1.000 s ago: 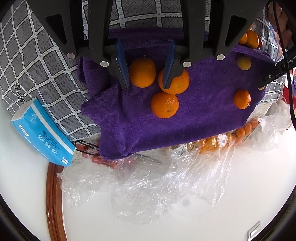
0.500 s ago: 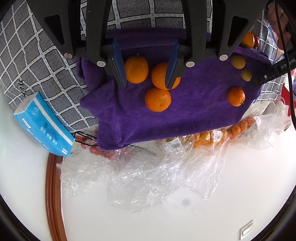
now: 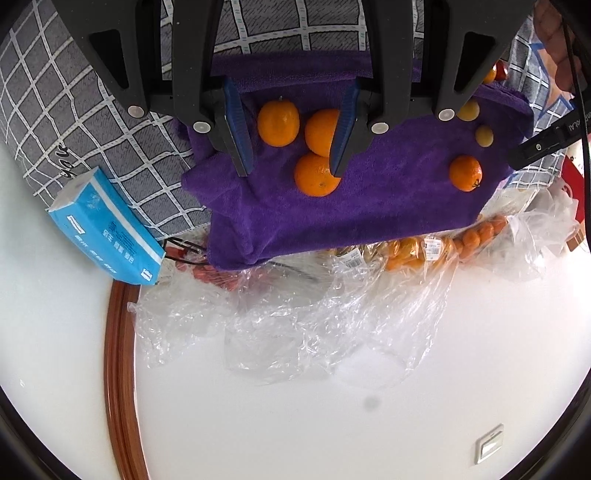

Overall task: Organize fruits
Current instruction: 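Withdraw both open tools back toward the remaining fruit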

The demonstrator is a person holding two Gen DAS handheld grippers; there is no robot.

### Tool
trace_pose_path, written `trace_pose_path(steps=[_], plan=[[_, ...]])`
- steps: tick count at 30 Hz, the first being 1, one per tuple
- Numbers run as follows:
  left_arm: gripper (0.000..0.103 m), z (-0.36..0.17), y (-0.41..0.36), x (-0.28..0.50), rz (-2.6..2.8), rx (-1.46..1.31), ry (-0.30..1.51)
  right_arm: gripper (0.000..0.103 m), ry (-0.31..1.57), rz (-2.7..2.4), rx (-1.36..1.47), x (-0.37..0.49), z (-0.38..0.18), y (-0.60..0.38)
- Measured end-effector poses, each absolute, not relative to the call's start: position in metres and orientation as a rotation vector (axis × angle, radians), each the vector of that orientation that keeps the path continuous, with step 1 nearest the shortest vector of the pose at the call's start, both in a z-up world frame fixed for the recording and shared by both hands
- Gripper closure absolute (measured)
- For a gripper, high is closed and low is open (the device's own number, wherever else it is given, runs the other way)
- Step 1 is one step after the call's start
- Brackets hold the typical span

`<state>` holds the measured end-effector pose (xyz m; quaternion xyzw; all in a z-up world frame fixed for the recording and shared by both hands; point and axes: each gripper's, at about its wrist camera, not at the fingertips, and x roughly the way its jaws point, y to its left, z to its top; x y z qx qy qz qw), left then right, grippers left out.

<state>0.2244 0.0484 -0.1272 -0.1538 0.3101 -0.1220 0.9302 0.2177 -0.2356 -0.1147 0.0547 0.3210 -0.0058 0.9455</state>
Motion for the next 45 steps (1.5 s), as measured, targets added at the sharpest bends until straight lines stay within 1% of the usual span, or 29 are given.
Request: trace_pose_path(steps=[3, 7, 12, 15, 21, 26, 30, 36, 39, 42, 45], plan=[[0.063, -0.119, 0.047, 0.219, -0.237, -0.297, 0.605, 0.060, 0.635, -0.017, 0.133, 0.205, -0.105, -0.235], [0.063, -0.104, 0.051, 0.209, -0.225, -0.288, 0.554, 0.060, 0.655, -0.008, 0.158, 0.189, -0.094, -0.231], [0.063, -0.095, 0.065, 0.199, -0.227, -0.333, 0.635, 0.060, 0.688, 0.007, 0.142, 0.170, -0.085, -0.217], [0.063, -0.096, 0.073, 0.183, -0.204, -0.296, 0.657, 0.060, 0.680, 0.017, 0.115, 0.158, -0.081, -0.205], [0.062, -0.115, 0.091, 0.152, -0.155, -0.217, 0.734, 0.062, 0.675, 0.048, 0.115, 0.143, -0.082, -0.182], [0.062, -0.137, 0.106, 0.135, -0.105, -0.186, 0.787, 0.066, 0.707, 0.070, 0.112, 0.137, -0.092, -0.165], [0.062, -0.150, 0.117, 0.124, -0.062, -0.173, 0.808, 0.066, 0.747, 0.084, 0.126, 0.134, -0.105, -0.156], [0.062, -0.166, 0.132, 0.126, -0.058, -0.224, 0.839, 0.066, 0.781, 0.103, 0.122, 0.131, -0.120, -0.146], [0.061, -0.169, 0.137, 0.126, -0.065, -0.259, 0.843, 0.066, 0.800, 0.117, 0.125, 0.134, -0.126, -0.142], [0.056, -0.169, 0.140, 0.124, -0.063, -0.274, 0.830, 0.066, 0.817, 0.142, 0.131, 0.137, -0.132, -0.138], [0.056, -0.171, 0.141, 0.126, -0.058, -0.284, 0.840, 0.066, 0.826, 0.187, 0.140, 0.139, -0.136, -0.133]])
